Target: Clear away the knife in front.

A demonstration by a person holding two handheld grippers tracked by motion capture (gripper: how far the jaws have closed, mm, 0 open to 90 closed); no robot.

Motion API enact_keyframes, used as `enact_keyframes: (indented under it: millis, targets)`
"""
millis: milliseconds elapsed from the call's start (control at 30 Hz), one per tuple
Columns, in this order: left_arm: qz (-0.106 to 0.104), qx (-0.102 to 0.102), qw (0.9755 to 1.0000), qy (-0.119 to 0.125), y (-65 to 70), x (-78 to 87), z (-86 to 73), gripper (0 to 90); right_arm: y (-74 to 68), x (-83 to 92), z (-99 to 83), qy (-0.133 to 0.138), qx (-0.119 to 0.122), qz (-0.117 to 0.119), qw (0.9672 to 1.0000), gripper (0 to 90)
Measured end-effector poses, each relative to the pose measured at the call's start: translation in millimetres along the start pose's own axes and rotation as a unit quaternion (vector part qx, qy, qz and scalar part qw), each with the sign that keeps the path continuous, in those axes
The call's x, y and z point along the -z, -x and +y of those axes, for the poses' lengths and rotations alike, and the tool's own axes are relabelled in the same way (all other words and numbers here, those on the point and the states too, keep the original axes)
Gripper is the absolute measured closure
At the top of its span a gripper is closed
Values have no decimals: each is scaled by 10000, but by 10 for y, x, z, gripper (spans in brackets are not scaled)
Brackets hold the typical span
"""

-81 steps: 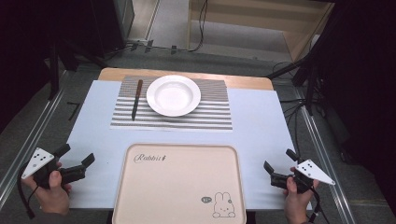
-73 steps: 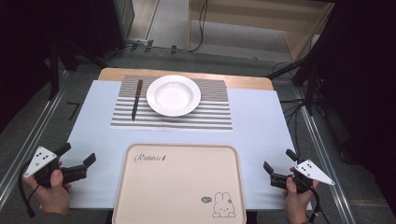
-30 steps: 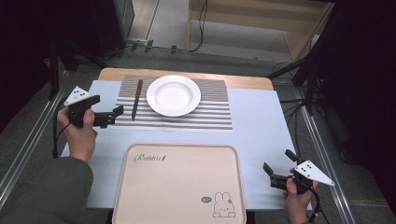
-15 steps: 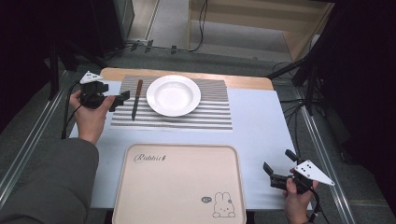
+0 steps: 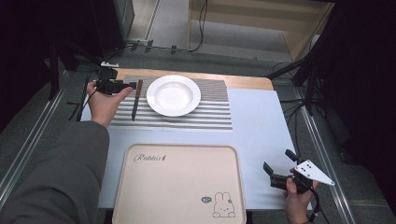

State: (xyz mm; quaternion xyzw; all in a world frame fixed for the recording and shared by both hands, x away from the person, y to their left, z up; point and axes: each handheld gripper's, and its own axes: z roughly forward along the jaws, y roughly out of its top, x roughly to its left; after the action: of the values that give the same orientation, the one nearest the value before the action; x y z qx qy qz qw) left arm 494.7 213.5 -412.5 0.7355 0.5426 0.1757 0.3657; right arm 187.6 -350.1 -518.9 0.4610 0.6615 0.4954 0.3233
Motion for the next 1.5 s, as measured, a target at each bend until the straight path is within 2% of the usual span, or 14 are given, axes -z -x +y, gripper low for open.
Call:
enact_keyframes:
  millis: [133,300,467,500,533,567,667,833,1300,1500]
  targets:
    - [102,61,9997,-226,-36,-177,46,486,-3,-5,1,-2,39,1,10000,0]
    - [134,77,9992,-374,-43,-301,67,540,-6,-8,1,-13,51,-6,10000,0]
    - [203,47,9979,-611,-30,-456,65,581,-9,-10,1,-23,49,-16,10000,0]
    - [151,57,9973,-721,-35,-516,59,586,-11,-12,1,-27,60,-25,10000,0]
    - [151,57,9973,-721,-35,-516,59,590,-12,-12,1,-30,65,-29,10000,0]
    - [122,143,9969,-764,-40,-568,51,604,-13,-12,1,-31,73,-37,10000,0]
    - [95,167,9964,-832,-45,-619,41,619,-15,-14,1,-35,79,-43,10000,0]
    - [242,204,9943,-1014,-54,-739,-7,631,-15,-14,1,-37,78,-51,9999,0]
    - [378,238,9922,-1165,-50,-870,-79,661,-13,-14,0,-23,75,-48,10000,0]
    - [441,290,9923,-1122,-42,-909,-92,672,-13,-14,-1,-21,75,-47,10000,0]
